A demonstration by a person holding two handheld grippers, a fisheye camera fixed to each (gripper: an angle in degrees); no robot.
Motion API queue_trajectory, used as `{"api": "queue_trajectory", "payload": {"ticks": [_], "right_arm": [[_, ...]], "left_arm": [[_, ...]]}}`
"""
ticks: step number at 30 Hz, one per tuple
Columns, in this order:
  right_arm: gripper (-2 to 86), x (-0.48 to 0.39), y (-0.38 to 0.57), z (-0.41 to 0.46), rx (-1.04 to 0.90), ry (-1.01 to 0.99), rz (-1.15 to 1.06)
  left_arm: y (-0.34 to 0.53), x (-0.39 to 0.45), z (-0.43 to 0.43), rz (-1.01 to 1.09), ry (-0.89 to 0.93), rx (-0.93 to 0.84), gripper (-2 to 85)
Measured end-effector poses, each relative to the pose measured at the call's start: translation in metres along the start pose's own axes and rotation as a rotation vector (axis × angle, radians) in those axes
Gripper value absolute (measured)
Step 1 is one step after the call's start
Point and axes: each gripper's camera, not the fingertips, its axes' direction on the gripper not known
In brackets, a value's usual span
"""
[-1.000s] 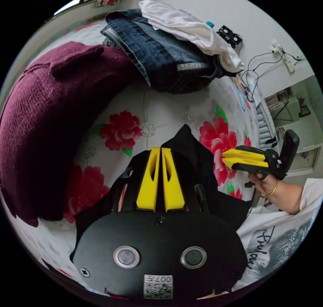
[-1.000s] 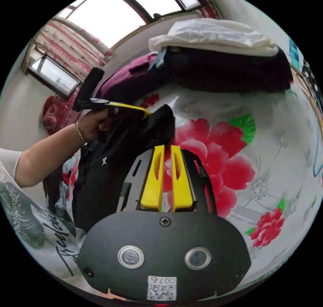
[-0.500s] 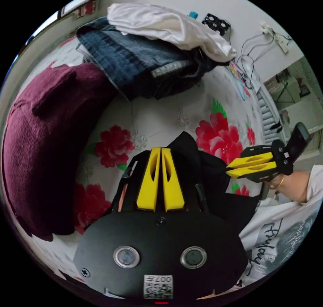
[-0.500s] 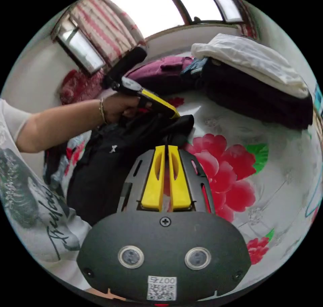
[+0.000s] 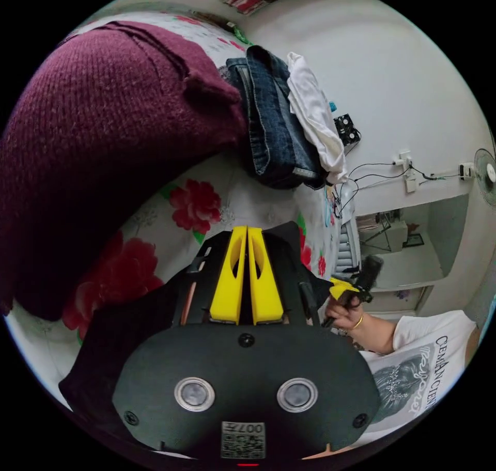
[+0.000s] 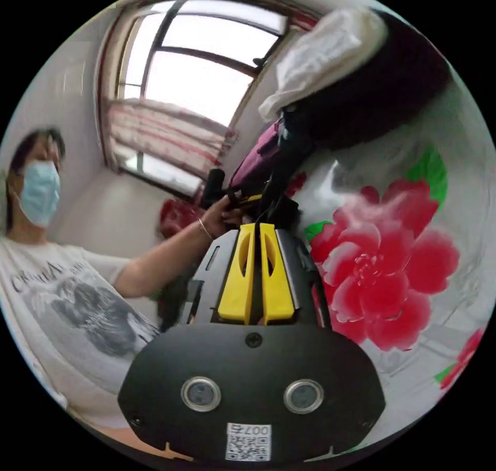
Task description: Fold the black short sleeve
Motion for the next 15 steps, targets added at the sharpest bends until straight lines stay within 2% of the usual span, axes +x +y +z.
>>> {"api": "queue_trajectory", "payload": {"ticks": [4, 7, 9, 12, 15], "right_arm": [[-0.1, -0.103, 0.021, 0.045, -0.193, 0.457, -0.413], [0.0, -0.136, 0.056, 0.077, -0.233, 0.701, -0.546], [-0.1, -0.140, 0.071, 0.087, -0.218, 0.716, -0.508], [-0.1, -0.157, 0.080, 0.095, -0.177, 0.622, -0.470], [-0.1, -0.193, 0.086, 0.118, -0.205, 0.516, -0.592]], "left_arm": [[-0.002, -0.002, 0.003, 0.009, 0.001, -0.042, -1.0], [-0.006, 0.004, -0.001, 0.029, 0.024, -0.040, -1.0], [-0.006, 0.010, -0.008, 0.044, 0.038, -0.034, -1.0], [0.003, 0.015, -0.034, 0.064, 0.050, 0.011, -1.0], [0.024, 0.020, -0.080, 0.114, 0.077, 0.102, -1.0]]}}
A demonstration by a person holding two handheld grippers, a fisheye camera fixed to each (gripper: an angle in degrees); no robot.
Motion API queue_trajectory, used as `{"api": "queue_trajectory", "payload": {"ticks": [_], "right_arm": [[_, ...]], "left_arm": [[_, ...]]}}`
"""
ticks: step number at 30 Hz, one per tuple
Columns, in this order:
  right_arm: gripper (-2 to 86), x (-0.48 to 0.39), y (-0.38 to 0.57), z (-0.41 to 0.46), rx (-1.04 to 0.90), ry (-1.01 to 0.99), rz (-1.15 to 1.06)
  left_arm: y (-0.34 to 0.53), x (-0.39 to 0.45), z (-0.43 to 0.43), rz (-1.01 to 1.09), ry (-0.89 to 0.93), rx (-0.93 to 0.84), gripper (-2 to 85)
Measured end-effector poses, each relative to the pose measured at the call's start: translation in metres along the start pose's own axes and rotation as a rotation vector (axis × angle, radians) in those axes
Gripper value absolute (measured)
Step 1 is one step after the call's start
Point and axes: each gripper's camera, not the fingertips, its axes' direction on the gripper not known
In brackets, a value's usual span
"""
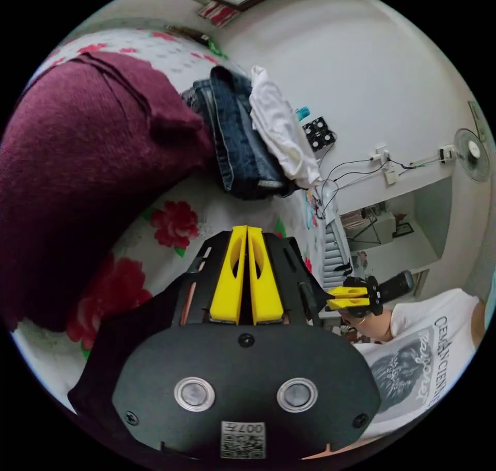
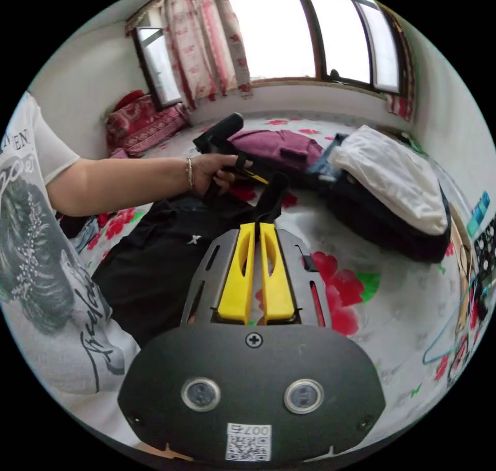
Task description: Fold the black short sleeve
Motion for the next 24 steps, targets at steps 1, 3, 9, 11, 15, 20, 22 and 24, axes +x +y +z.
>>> {"api": "queue_trajectory", "payload": {"ticks": [1, 3, 9, 11, 15, 20, 22, 24], "right_arm": [[-0.1, -0.016, -0.008, 0.002, 0.011, -0.043, -0.053], [-0.1, -0.042, -0.019, 0.010, 0.007, -0.124, -0.137], [0.1, -0.145, -0.018, 0.085, -0.154, -0.299, -0.380], [0.2, -0.173, -0.007, 0.118, -0.227, -0.340, -0.403], [0.8, -0.224, 0.024, 0.186, -0.394, -0.348, -0.438], [2.5, -0.249, 0.031, 0.192, -0.402, -0.421, -0.426], [3.4, -0.248, 0.029, 0.188, -0.364, -0.400, -0.399], [4.2, -0.247, 0.028, 0.194, -0.368, -0.397, -0.366]], "left_arm": [[0.005, 0.003, -0.011, 0.016, 0.000, 0.019, -1.0], [0.031, 0.012, -0.051, 0.053, -0.031, 0.073, -1.0], [0.116, 0.010, -0.108, 0.002, -0.160, 0.075, -1.0], [0.141, 0.005, -0.114, -0.054, -0.186, 0.050, -1.0], [0.187, 0.003, -0.127, -0.158, -0.254, 0.005, -0.9], [0.210, 0.035, -0.151, -0.163, -0.268, 0.057, 0.2], [0.211, 0.056, -0.153, -0.123, -0.275, 0.072, 1.3], [0.211, 0.077, -0.139, -0.079, -0.307, 0.020, 3.1]]}}
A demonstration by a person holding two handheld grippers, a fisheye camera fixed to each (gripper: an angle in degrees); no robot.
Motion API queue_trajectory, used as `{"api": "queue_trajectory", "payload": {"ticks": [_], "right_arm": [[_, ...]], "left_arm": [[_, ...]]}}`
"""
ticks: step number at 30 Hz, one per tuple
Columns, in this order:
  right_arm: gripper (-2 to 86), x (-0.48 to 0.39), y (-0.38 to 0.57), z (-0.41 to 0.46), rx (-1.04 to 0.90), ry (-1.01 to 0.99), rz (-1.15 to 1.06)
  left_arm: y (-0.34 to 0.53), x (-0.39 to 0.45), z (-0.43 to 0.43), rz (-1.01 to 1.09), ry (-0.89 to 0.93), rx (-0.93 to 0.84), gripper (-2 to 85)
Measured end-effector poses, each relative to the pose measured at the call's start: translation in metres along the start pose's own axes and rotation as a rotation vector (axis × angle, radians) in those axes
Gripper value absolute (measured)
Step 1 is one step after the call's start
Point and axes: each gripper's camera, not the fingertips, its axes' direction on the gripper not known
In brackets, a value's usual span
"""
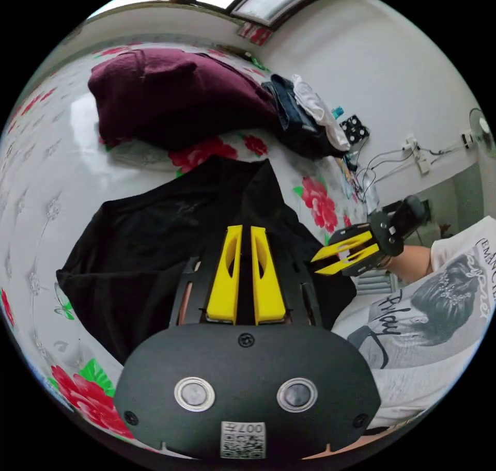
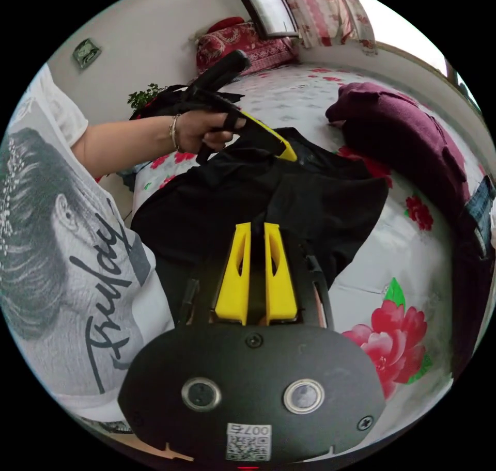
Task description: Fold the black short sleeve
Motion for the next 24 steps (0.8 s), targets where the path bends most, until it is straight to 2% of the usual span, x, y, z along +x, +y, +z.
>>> {"api": "queue_trajectory", "payload": {"ticks": [3, 5, 8, 11, 14, 17, 22, 24], "right_arm": [[5.2, -0.004, -0.006, 0.038, -0.126, -0.080, -0.025], [5.8, -0.018, -0.011, 0.056, -0.194, -0.149, -0.072], [6.5, -0.036, -0.018, 0.046, -0.127, -0.110, -0.120], [7.1, -0.015, -0.028, 0.023, 0.000, -0.004, -0.061], [7.2, 0.004, -0.043, 0.032, -0.064, -0.076, -0.040], [7.1, -0.027, -0.037, 0.063, -0.167, -0.180, -0.121], [6.3, -0.080, -0.006, 0.101, -0.184, 0.125, -0.206], [6.2, -0.081, -0.005, 0.103, -0.187, 0.139, -0.211]], "left_arm": [[0.002, 0.014, 0.022, -0.017, -0.031, -0.104, 2.1], [0.006, 0.022, 0.019, -0.022, -0.098, -0.095, -0.1], [0.012, 0.031, 0.001, -0.078, -0.115, -0.092, -0.8], [0.024, 0.047, -0.026, -0.078, -0.170, -0.044, -0.9], [0.036, 0.058, -0.049, -0.114, -0.167, -0.023, -0.9], [0.050, 0.069, -0.065, -0.143, -0.160, -0.010, -1.0], [0.053, 0.111, -0.075, -0.023, -0.046, 0.005, -1.0], [0.046, 0.129, -0.064, 0.009, -0.062, -0.071, -1.0]]}}
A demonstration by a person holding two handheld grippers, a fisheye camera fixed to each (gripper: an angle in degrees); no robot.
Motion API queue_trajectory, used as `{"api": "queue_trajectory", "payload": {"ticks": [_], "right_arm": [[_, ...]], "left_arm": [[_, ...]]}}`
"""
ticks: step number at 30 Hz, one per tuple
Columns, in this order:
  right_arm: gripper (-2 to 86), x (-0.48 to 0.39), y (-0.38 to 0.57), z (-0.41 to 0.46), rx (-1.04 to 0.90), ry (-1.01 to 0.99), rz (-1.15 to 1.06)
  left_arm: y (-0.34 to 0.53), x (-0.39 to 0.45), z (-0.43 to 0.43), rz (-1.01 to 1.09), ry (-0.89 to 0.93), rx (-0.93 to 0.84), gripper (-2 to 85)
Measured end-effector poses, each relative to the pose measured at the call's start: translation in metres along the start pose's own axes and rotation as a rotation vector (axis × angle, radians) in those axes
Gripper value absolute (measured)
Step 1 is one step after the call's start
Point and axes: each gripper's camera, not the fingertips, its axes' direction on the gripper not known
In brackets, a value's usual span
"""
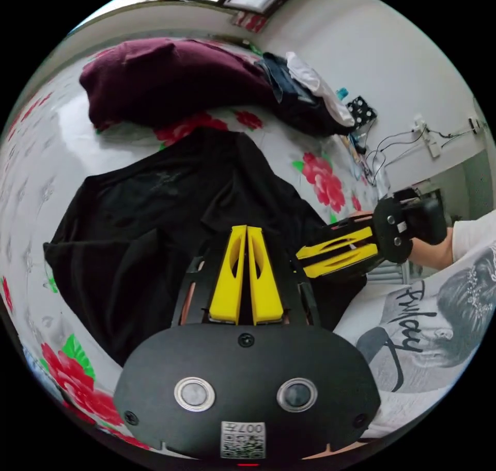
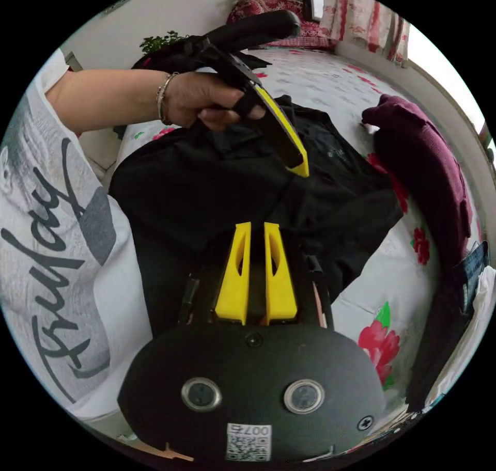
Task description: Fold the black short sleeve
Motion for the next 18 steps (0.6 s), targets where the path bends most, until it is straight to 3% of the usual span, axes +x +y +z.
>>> {"api": "queue_trajectory", "payload": {"ticks": [2, 5, 10, 18], "right_arm": [[6.1, -0.001, -0.002, 0.003, -0.016, 0.000, -0.009], [5.7, -0.011, -0.001, 0.004, -0.026, 0.054, -0.030], [4.7, -0.052, 0.013, -0.034, 0.137, 0.404, -0.102], [5.6, -0.036, 0.047, -0.068, 0.116, 0.179, 0.069]], "left_arm": [[-0.003, 0.006, 0.009, -0.007, -0.055, -0.070, -1.0], [-0.002, 0.005, -0.005, -0.064, 0.002, -0.040, -1.0], [0.005, 0.024, -0.028, -0.088, -0.022, -0.020, -1.0], [0.027, 0.053, -0.088, -0.161, -0.127, -0.024, -0.9]]}}
